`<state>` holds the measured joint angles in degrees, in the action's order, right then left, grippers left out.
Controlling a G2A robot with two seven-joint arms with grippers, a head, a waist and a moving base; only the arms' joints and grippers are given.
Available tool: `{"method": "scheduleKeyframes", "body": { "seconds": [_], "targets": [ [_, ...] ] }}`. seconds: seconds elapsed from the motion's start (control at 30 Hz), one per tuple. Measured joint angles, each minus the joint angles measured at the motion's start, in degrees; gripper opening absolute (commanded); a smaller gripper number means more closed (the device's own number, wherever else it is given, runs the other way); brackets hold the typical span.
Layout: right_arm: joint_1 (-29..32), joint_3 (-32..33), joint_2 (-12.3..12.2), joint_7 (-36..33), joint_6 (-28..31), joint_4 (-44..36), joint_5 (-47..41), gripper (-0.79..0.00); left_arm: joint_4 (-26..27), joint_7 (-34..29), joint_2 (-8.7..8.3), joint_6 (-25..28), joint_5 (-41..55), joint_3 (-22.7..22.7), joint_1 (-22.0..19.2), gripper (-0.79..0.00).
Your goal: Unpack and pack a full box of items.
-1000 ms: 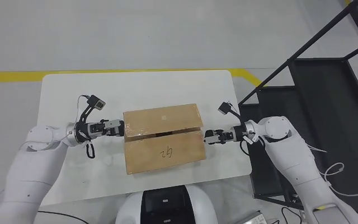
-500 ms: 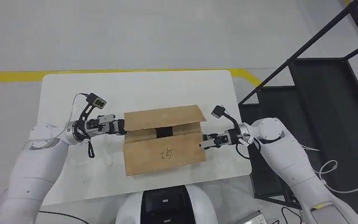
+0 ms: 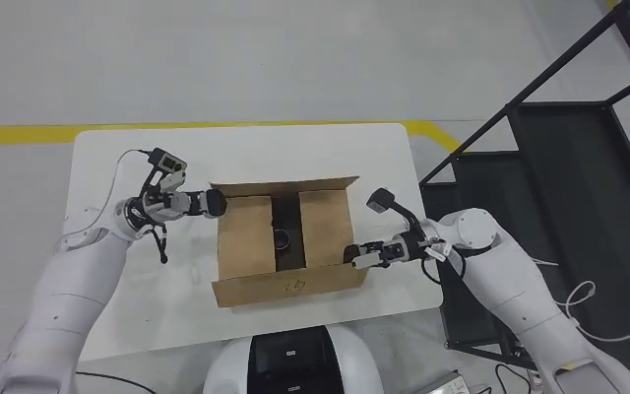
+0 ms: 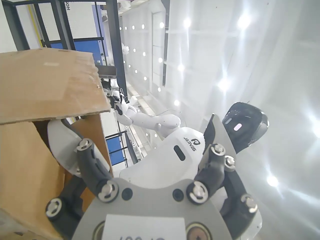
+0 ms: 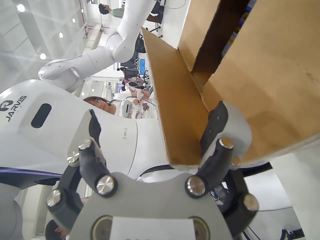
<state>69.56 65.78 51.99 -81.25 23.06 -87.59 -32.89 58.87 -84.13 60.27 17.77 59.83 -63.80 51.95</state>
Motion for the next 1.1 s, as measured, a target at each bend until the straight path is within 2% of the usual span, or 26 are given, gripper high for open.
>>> {"method": "scheduleKeyframes", "body": {
  "seconds": [0.23, 0.4, 0.6, 0.77, 0.93, 1.1],
  "targets": [
    [1.49, -2.48, -1.79, -3.22, -3.22, -6.17, 0.27, 0.0, -4.95, 6.68, 2.47, -0.19, 0.23, 3.46, -5.28, 0.0],
    [2.71, -6.28, -3.08, -4.39, -4.39, -9.64, 3.98, 0.0, -9.89, 11.38, 4.55, 1.97, -1.71, 6.31, -10.01, 0.0],
    [1.61, -11.69, -3.76, -3.19, -3.2, -7.78, 8.39, 0.0, -17.83, 18.59, 6.93, 6.12, -9.92, 10.56, -15.34, 0.0],
    [-0.34, -14.51, -4.16, -2.31, -2.34, -4.98, 11.08, 0.0, -23.17, 22.12, 8.16, 8.57, -15.99, 12.54, -18.39, 0.0],
    [-1.71, -15.72, -4.22, -0.64, -0.67, -2.42, 13.95, 0.0, -25.59, 21.52, 8.69, 9.52, -17.4, 12.48, -19.65, 0.0],
    [-2.09, -16.06, -4.04, 0.8, 0.77, -3.53, 10.56, 0.0, -24.82, 15.14, 8.33, 10.49, -12.61, 9.58, -19.14, 0.0]
  ]
}}
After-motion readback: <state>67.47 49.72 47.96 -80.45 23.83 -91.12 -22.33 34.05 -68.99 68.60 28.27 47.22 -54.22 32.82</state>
